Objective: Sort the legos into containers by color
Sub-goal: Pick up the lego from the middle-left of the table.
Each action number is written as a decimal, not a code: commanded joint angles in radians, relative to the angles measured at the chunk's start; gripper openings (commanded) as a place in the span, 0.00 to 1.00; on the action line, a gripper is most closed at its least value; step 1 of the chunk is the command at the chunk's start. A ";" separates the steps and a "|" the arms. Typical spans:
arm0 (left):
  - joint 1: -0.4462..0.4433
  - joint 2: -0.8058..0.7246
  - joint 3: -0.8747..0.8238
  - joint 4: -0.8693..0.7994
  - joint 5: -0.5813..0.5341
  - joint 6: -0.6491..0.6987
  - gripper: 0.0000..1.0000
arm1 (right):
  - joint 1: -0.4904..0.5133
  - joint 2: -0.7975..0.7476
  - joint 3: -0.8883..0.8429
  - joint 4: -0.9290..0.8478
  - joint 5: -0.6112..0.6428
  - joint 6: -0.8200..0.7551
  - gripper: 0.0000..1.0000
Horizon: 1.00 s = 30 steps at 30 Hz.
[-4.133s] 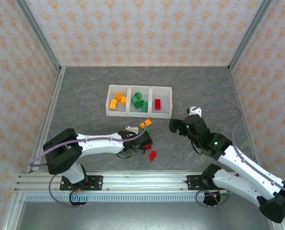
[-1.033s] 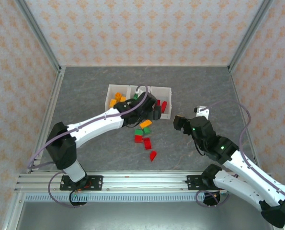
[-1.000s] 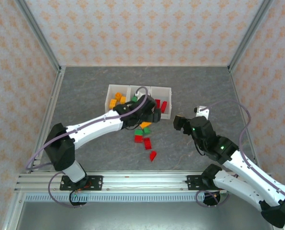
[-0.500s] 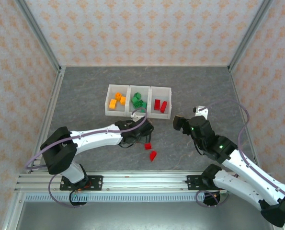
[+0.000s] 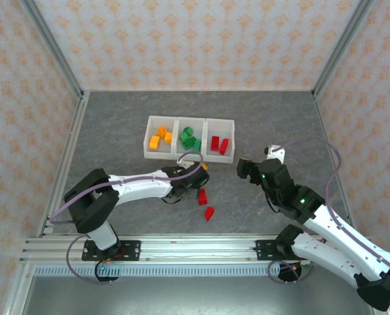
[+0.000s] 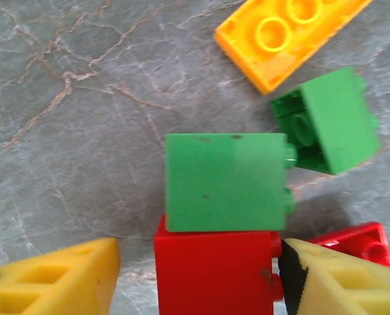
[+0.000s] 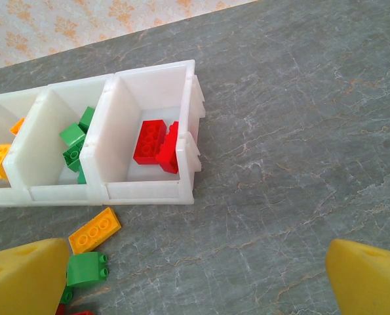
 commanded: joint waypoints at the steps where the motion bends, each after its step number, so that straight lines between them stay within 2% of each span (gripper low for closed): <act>1: 0.024 -0.015 -0.040 0.032 0.009 -0.019 0.64 | -0.005 -0.001 -0.011 -0.002 0.014 0.004 1.00; 10: 0.059 -0.026 -0.103 0.092 0.048 -0.013 0.59 | -0.005 0.002 -0.011 -0.002 0.017 0.004 1.00; 11: 0.064 -0.025 -0.111 0.100 0.055 -0.013 0.57 | -0.006 0.002 -0.011 -0.002 0.016 0.004 1.00; 14: 0.076 -0.030 -0.129 0.117 0.061 -0.016 0.43 | -0.006 0.002 -0.011 -0.002 0.018 0.004 1.00; 18: 0.079 -0.062 -0.131 0.103 0.045 -0.026 0.36 | -0.006 0.002 -0.011 -0.003 0.020 0.004 1.00; 26: 0.082 -0.228 -0.050 -0.039 -0.057 -0.024 0.32 | -0.005 0.002 -0.008 -0.005 0.025 0.006 1.00; 30: 0.117 -0.280 0.025 -0.077 -0.089 0.022 0.32 | -0.006 0.002 -0.008 -0.005 0.027 0.006 1.00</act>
